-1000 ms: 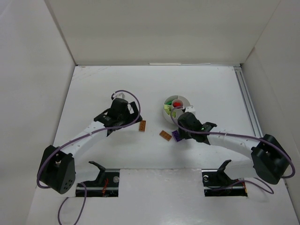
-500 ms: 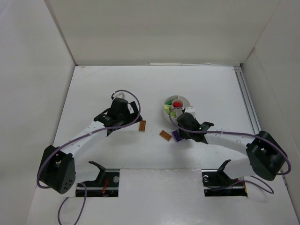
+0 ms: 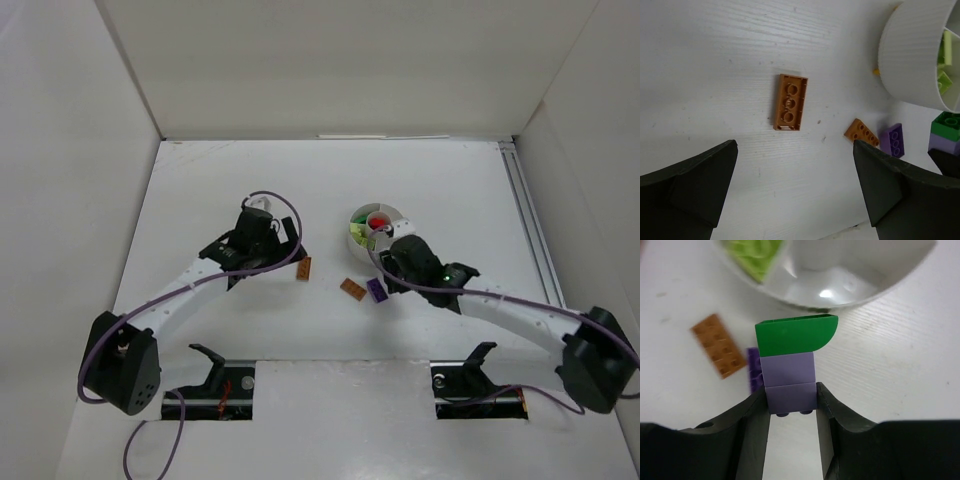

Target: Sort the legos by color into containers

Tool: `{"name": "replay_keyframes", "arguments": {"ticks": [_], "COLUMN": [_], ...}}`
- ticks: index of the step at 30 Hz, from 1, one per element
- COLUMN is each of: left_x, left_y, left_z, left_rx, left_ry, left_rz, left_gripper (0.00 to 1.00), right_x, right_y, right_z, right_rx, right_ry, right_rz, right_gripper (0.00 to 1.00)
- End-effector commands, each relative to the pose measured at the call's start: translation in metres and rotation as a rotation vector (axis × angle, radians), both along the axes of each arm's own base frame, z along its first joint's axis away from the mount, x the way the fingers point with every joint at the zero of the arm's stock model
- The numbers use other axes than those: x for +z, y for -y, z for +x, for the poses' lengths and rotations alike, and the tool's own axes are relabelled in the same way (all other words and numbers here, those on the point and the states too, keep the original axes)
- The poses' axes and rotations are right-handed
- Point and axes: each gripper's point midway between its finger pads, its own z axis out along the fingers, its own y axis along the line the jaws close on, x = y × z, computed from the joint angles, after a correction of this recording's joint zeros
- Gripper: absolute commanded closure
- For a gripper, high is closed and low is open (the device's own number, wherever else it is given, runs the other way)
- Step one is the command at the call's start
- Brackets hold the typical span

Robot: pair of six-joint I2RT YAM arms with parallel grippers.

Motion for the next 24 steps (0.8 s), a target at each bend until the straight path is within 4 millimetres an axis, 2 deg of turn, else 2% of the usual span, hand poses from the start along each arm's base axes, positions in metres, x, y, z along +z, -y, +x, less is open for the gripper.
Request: {"name": "replay_keyframes", "arguments": {"ticks": [1, 2, 3, 4, 6, 7, 9, 11, 12, 14, 16, 23, 24], "left_x": [0.045, 0.057, 0.059, 0.073, 0.089, 0.100, 0.114, 0.127, 0.136, 0.141, 0.147, 0.142, 0.136], "left_y": [0.025, 0.031, 0.038, 0.053, 0.065, 0.074, 0.080, 0.087, 0.091, 0.094, 0.097, 0.120, 0.123], "left_z": [0.004, 0.001, -0.003, -0.015, -0.025, -0.038, -0.050, -0.067, -0.069, -0.083, -0.086, -0.102, -0.103], "left_rx": [-0.141, -0.183, -0.238, -0.337, -0.431, -0.508, -0.586, -0.673, -0.692, -0.748, -0.768, -0.829, -0.834], "left_ry": [0.112, 0.145, 0.155, 0.168, 0.218, 0.223, 0.276, 0.289, 0.308, 0.303, 0.321, 0.282, 0.260], "left_rz": [-0.099, -0.135, -0.156, -0.236, -0.312, -0.372, -0.435, -0.522, -0.565, -0.625, -0.643, -0.609, -0.606], "left_gripper": [0.00, 0.00, 0.00, 0.00, 0.00, 0.00, 0.00, 0.00, 0.00, 0.00, 0.00, 0.00, 0.00], "right_x": [0.055, 0.068, 0.078, 0.088, 0.110, 0.114, 0.119, 0.123, 0.126, 0.127, 0.130, 0.142, 0.146], "right_y": [-0.038, -0.040, -0.049, -0.068, -0.080, -0.084, -0.086, -0.089, -0.093, -0.095, -0.098, -0.101, -0.101], "right_z": [-0.012, -0.022, -0.030, -0.051, -0.064, -0.073, -0.076, -0.083, -0.085, -0.088, -0.084, -0.068, -0.067], "right_rx": [0.353, 0.453, 0.535, 0.683, 0.793, 0.853, 0.894, 0.934, 0.967, 0.989, 0.999, 0.966, 0.966], "right_ry": [0.131, 0.173, 0.195, 0.201, 0.283, 0.283, 0.309, 0.305, 0.311, 0.302, 0.312, 0.359, 0.368], "right_rz": [0.114, 0.127, 0.164, 0.252, 0.320, 0.348, 0.353, 0.369, 0.369, 0.372, 0.361, 0.325, 0.328], "right_gripper": [0.77, 0.79, 0.79, 0.79, 0.82, 0.84, 0.89, 0.89, 0.89, 0.89, 0.90, 0.91, 0.91]}}
